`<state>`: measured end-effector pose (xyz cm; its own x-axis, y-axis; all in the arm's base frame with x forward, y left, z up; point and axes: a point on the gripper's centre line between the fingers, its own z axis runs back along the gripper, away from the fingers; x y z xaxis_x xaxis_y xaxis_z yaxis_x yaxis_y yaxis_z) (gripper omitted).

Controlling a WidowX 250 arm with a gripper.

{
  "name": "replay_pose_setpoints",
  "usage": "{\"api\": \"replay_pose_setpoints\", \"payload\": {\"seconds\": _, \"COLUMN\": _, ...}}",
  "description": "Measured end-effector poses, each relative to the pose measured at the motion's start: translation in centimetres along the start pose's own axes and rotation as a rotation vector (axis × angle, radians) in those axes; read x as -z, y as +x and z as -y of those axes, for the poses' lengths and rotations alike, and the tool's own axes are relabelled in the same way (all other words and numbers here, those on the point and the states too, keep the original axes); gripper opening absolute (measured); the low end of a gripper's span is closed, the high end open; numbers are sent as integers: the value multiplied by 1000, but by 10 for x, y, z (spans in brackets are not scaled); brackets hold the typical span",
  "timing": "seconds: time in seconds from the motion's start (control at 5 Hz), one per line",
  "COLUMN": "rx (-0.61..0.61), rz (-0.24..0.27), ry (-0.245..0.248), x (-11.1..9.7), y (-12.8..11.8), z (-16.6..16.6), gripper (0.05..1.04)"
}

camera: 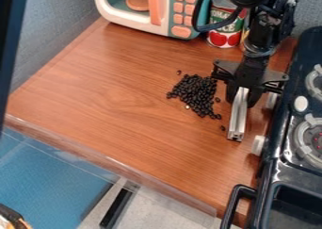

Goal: Sweep into pile

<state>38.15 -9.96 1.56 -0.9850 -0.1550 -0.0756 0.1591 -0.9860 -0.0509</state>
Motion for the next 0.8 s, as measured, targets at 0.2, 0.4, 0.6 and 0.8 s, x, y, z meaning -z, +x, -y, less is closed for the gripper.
{"api": "replay_pose_setpoints", "payload": {"seconds": 0.2, "rx": 10, "rz": 7, "ry": -6, "x": 1, "y": -2, "z": 8, "gripper": 377}}
{"api": "replay_pose_setpoints", "payload": {"seconds": 0.4, "rx": 24, "rz": 16, "ry": -11, "x": 1, "y": -3, "z": 13, "gripper": 377}}
{"api": "replay_pose_setpoints", "payload": {"seconds": 0.6, "rx": 33, "rz": 24, "ry": -16, "x": 2, "y": -3, "z": 20, "gripper": 377}}
{"api": "replay_pose_setpoints", "payload": {"seconds": 0.8, "rx": 42, "rz": 27, "ry": -21, "x": 3, "y": -4, "z": 27, "gripper": 377}}
